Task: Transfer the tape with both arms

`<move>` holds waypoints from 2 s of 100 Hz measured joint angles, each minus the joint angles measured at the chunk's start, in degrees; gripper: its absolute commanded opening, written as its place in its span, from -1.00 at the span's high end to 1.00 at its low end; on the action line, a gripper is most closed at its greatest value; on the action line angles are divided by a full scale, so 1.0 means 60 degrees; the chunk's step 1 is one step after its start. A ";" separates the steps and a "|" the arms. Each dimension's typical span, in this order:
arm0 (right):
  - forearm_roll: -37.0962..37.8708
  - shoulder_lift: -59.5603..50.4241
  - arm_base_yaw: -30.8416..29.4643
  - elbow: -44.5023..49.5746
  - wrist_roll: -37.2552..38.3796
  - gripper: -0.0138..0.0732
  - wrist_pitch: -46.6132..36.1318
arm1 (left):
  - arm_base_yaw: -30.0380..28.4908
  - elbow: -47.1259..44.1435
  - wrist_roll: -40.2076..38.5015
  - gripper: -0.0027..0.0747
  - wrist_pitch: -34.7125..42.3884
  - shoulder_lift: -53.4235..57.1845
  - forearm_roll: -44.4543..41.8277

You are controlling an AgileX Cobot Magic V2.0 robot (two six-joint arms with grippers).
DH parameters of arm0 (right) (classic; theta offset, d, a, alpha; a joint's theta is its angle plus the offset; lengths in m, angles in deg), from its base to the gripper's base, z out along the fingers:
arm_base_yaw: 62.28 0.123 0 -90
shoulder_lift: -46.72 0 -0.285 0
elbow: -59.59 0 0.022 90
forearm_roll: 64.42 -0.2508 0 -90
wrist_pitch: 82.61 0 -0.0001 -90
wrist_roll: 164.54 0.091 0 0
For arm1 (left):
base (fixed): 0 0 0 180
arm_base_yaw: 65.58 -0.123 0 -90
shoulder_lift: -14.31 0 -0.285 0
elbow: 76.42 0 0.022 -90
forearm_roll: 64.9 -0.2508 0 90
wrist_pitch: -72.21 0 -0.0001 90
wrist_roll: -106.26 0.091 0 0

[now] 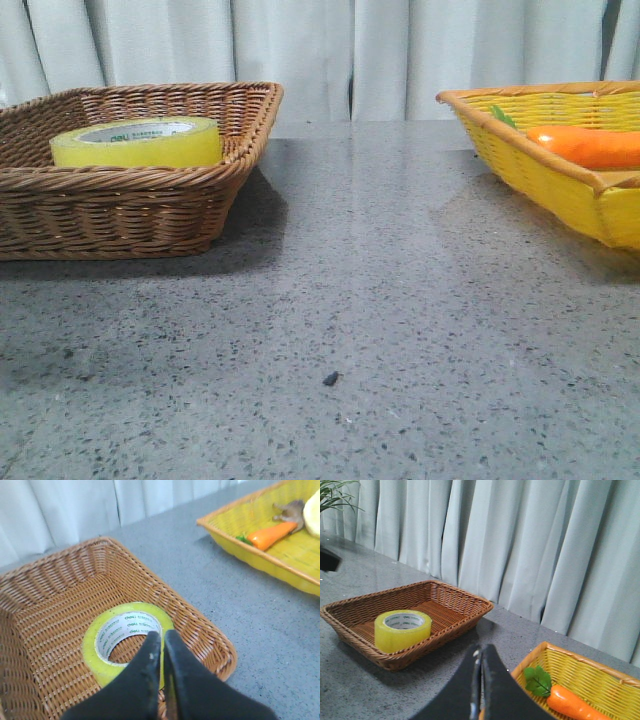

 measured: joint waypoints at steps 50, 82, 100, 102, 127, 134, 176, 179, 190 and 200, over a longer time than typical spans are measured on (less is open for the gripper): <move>0.0126 -0.1207 0.0000 0.1708 0.0000 0.85 -0.0621 | 0.0000 -0.3413 0.0000 0.99 0.0690 0.5471 0.0241; 0.0126 -0.1223 0.0000 0.1753 0.0000 0.85 -0.0642 | 0.0000 -0.3869 0.0000 0.99 0.0690 0.5899 0.0277; 0.0126 -0.1223 0.0000 0.1753 0.0000 0.85 -0.0648 | 0.0000 -0.3959 0.0000 0.99 0.0838 0.5899 0.0277; 0.0126 -0.1223 0.0000 0.1753 0.0000 0.85 -0.0648 | 0.0000 -0.4044 0.0000 0.99 0.0958 0.5899 0.0277; 0.0130 -0.1223 0.0000 0.1753 0.0000 0.85 -0.0648 | -0.0858 -0.5657 0.0000 0.99 0.2477 0.6287 0.0277; 0.0130 -0.1223 0.0000 0.1770 0.0000 0.85 -0.0648 | -0.1333 -0.6189 0.0000 0.99 0.2530 0.6796 0.0277; 0.0146 -0.1223 0.0000 0.1768 0.0000 0.85 -0.0663 | -0.3903 -0.7218 0.0000 0.99 0.2080 0.7126 0.0333; 0.0146 -0.1225 0.0000 0.1768 0.0000 0.85 -0.0663 | -0.3981 -0.7218 0.0000 0.99 0.1985 0.7126 0.0331; 0.0146 -0.1242 0.0000 0.1768 0.0000 0.85 -0.0663 | -0.4152 -0.7218 0.0000 0.99 0.1361 0.7126 0.0331; 0.0146 -0.1242 0.0000 0.1768 0.0000 0.85 -0.0663 | -0.4174 -0.7218 0.0000 0.99 0.1044 0.7126 0.0353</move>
